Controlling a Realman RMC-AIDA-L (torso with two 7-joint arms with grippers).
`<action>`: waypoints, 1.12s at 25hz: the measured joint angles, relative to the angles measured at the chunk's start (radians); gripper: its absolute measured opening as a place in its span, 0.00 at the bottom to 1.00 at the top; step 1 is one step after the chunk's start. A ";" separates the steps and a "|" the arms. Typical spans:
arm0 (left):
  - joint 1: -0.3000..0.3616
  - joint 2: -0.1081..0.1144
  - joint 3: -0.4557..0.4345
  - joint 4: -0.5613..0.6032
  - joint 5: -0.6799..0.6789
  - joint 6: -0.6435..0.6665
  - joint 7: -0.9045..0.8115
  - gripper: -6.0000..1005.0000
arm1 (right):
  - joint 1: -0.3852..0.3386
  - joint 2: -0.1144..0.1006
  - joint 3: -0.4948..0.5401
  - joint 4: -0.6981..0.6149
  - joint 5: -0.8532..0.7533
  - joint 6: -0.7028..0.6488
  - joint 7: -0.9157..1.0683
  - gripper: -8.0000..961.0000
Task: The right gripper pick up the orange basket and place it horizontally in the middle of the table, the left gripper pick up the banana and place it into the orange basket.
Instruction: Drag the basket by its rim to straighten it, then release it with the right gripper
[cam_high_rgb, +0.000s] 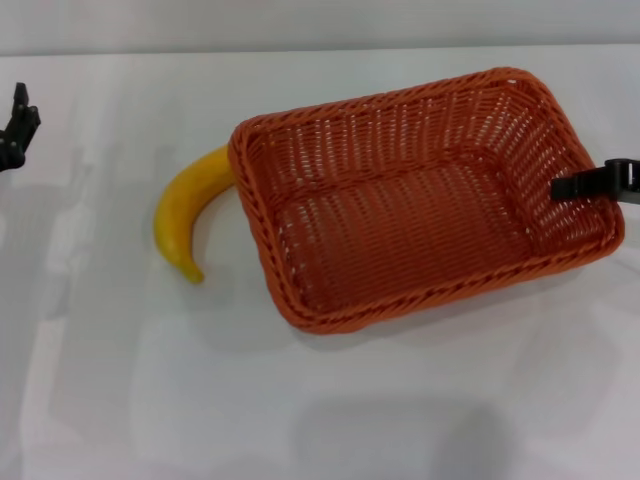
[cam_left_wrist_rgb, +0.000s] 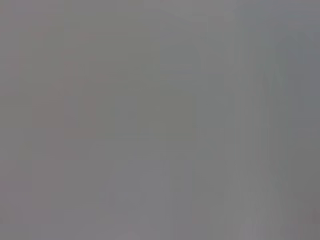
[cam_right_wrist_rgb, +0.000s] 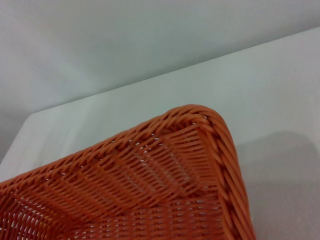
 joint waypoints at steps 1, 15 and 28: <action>0.000 0.000 0.000 0.000 0.000 -0.001 0.000 0.86 | -0.003 -0.001 0.000 -0.001 0.000 0.005 0.000 0.27; 0.000 0.000 0.000 0.000 0.000 -0.004 0.000 0.86 | -0.019 -0.005 0.007 -0.002 0.000 0.033 0.000 0.29; 0.000 0.000 0.000 0.000 0.000 -0.004 0.000 0.86 | -0.021 -0.005 0.000 -0.010 0.033 0.017 -0.005 0.30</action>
